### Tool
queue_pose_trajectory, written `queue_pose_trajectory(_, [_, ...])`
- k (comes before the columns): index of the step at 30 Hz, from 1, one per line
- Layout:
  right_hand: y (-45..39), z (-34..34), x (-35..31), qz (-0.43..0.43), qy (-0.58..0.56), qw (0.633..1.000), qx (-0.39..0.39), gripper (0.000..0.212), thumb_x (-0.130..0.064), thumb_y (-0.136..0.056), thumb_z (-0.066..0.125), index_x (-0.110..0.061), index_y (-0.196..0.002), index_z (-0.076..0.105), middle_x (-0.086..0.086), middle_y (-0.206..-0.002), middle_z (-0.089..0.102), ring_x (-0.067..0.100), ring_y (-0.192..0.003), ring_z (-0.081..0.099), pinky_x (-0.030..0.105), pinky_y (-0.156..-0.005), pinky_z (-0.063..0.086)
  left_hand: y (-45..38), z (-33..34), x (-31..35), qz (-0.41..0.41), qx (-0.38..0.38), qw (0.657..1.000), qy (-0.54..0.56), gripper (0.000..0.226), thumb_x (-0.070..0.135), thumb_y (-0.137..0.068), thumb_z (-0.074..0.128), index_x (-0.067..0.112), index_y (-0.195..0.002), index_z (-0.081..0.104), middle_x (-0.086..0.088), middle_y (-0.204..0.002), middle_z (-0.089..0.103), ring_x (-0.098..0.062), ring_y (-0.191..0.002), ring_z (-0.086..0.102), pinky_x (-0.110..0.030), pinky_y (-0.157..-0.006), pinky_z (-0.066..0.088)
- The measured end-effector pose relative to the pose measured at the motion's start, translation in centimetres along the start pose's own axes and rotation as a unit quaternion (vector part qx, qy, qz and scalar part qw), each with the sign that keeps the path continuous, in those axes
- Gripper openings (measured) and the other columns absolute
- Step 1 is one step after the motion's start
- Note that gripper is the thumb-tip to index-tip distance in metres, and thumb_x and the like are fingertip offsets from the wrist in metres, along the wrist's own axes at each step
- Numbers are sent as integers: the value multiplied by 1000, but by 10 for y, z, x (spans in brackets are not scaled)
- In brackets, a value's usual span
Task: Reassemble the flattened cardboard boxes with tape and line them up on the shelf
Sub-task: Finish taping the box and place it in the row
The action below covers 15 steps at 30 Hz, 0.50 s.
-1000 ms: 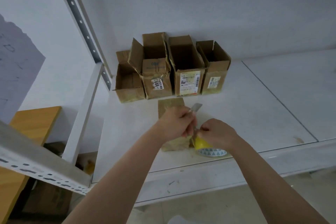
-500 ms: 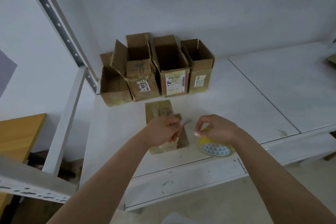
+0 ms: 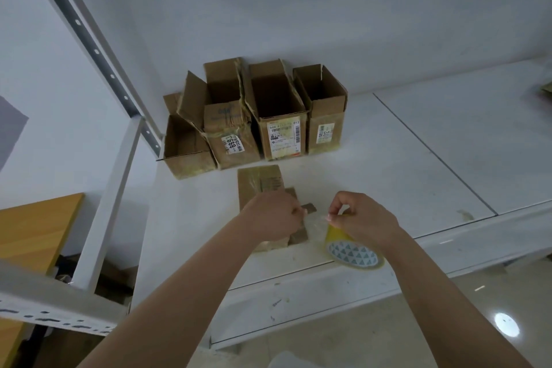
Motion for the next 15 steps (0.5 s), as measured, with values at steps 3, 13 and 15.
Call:
queue_pose_trajectory(3, [1,3,9,25,-9,1000,6,14,-42,-89,60,-33,-79,57,-15,-81,63,6,-67,62,25,-64,44,6,-3,-22,-53,45,988,139,46,47,-99,44,10,-81,63,-7,-82,69,-20,-75,63,-31,-74,49])
queue_pose_trajectory(13, [4,-18,17,37,-49,994,88,12,-39,-89,60,-34,-79,57,-16,-76,64,5,-64,62,27,-63,47,3,10,-5,-175,105,979,-7,29,17,-84,65,16,-112,56,-3,-99,61,-28,-98,63,-33,-69,45])
queue_pose_trajectory(15, [6,-20,13,25,-81,992,97,12,-39,-89,61,-33,-79,58,-13,-80,66,8,-68,63,29,-66,48,3,10,-3,-170,99,980,-6,32,19,-83,69,20,-111,55,-1,-102,63,-26,-99,62,-32,-69,44])
Point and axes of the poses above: each hand's wrist, its own y-axis away from the middle knuckle, its own z-axis out of the palm, x = y × z, the point moved 5 cm from there along -y, towards the middle knuckle
